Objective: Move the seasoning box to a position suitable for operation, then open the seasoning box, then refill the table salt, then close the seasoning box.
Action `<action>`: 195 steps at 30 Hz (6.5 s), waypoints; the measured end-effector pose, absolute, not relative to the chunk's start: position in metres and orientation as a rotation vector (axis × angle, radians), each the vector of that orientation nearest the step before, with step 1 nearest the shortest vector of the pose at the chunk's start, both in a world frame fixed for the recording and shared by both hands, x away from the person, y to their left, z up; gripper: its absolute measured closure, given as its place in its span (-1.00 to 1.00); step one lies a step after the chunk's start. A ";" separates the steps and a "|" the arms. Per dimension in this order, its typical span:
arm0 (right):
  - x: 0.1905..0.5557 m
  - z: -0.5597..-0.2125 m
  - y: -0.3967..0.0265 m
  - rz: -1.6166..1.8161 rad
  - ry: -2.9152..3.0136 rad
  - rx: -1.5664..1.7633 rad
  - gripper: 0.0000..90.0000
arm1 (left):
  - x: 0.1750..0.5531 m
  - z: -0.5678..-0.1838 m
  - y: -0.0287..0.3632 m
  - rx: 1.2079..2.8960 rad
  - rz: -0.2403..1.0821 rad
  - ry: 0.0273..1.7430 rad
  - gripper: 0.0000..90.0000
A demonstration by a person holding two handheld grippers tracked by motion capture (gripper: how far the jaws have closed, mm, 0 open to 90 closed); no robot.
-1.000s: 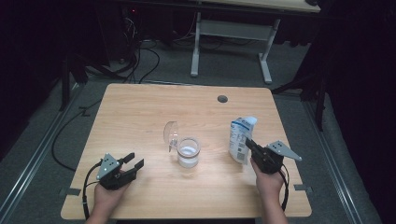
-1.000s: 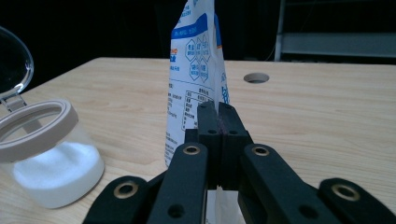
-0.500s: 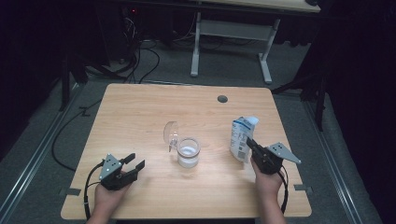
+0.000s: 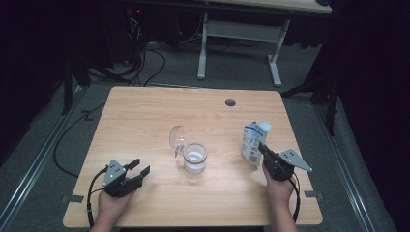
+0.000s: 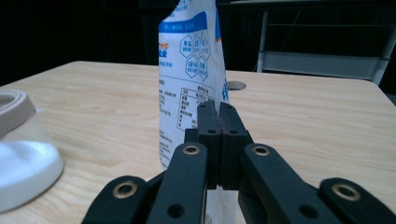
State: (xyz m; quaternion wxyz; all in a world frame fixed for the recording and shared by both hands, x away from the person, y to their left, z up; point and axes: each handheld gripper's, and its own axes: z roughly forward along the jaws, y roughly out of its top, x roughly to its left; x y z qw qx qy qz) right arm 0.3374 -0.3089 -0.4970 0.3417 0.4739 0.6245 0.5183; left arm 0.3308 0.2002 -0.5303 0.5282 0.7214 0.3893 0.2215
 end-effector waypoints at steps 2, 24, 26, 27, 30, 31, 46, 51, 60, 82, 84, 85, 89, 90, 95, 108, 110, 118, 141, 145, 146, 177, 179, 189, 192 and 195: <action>0.334 -0.499 -0.311 1.345 1.626 1.233 1.00 | 0.331 -0.530 0.200 1.721 0.520 0.927 0.05; 0.330 -0.501 -0.308 1.330 1.644 1.247 0.85 | 0.330 -0.530 0.200 1.725 0.519 0.915 0.05; 0.330 -0.501 -0.308 1.330 1.645 1.248 0.82 | 0.330 -0.530 0.200 1.724 0.519 0.914 0.05; 0.331 -0.501 -0.308 1.328 1.645 1.247 0.81 | 0.330 -0.530 0.200 1.725 0.519 0.914 0.05; 0.331 -0.501 -0.308 1.327 1.644 1.249 0.74 | 0.330 -0.530 0.200 1.725 0.518 0.914 0.05; 0.331 -0.501 -0.308 1.326 1.643 1.250 0.72 | 0.330 -0.530 0.200 1.725 0.518 0.914 0.05; 0.333 -0.502 -0.301 1.328 1.663 1.239 0.56 | 0.331 -0.531 0.200 1.726 0.519 0.917 0.05; 0.333 -0.502 -0.300 1.324 1.659 1.246 0.43 | 0.331 -0.531 0.199 1.727 0.518 0.915 0.05; 0.331 -0.501 -0.302 1.298 1.667 1.260 0.26 | 0.330 -0.530 0.199 1.731 0.522 0.913 0.05; 0.302 -0.507 -0.297 1.157 1.698 1.302 0.23 | 0.328 -0.531 0.190 1.798 0.560 0.873 0.09; 0.299 -0.508 -0.297 1.144 1.698 1.302 0.24 | 0.328 -0.531 0.190 1.799 0.560 0.872 0.10; 0.297 -0.508 -0.297 1.138 1.696 1.302 0.24 | 0.329 -0.531 0.190 1.799 0.559 0.873 0.10; 0.290 -0.509 -0.296 1.124 1.702 1.297 0.26 | 0.329 -0.531 0.190 1.800 0.559 0.876 0.11; 0.289 -0.509 -0.295 1.115 1.702 1.295 0.27 | 0.329 -0.531 0.190 1.802 0.558 0.878 0.11; 0.282 -0.507 -0.290 1.095 1.710 1.270 0.33 | 0.329 -0.531 0.189 1.810 0.561 0.874 0.11; 0.288 -0.505 -0.264 1.119 1.778 1.216 0.44 | 0.330 -0.530 0.192 1.787 0.552 0.905 0.13; 0.290 -0.506 -0.257 1.119 1.802 1.207 0.48 | 0.331 -0.530 0.192 1.781 0.549 0.918 0.13; 0.300 -0.507 -0.231 1.142 1.877 1.154 0.57 | 0.327 -0.526 0.191 1.779 0.521 0.935 0.21; 0.317 -0.511 -0.187 1.156 2.008 1.063 1.00 | 0.345 -0.499 0.155 1.772 0.447 1.013 0.99; 0.322 -0.514 -0.181 1.160 2.028 1.060 1.00 | 0.355 -0.490 0.150 1.755 0.451 1.022 1.00; 0.323 -0.514 -0.181 1.155 2.031 1.059 1.00 | 0.357 -0.488 0.149 1.751 0.449 1.022 1.00; 0.343 -0.515 -0.159 1.169 2.052 1.023 1.00 | 0.368 -0.462 0.092 1.731 0.395 0.925 1.00; 0.343 -0.514 -0.159 1.170 2.054 1.022 1.00 | 0.367 -0.463 0.090 1.735 0.393 0.921 1.00; 0.340 -0.513 -0.162 1.179 2.050 1.021 1.00 | 0.358 -0.482 0.125 1.785 0.483 0.954 0.97; 0.340 -0.513 -0.166 1.198 2.045 1.039 1.00 | 0.350 -0.494 0.146 1.831 0.534 0.963 0.96; 0.340 -0.512 -0.168 1.187 2.048 1.050 1.00 | 0.341 -0.505 0.166 1.853 0.567 0.980 0.93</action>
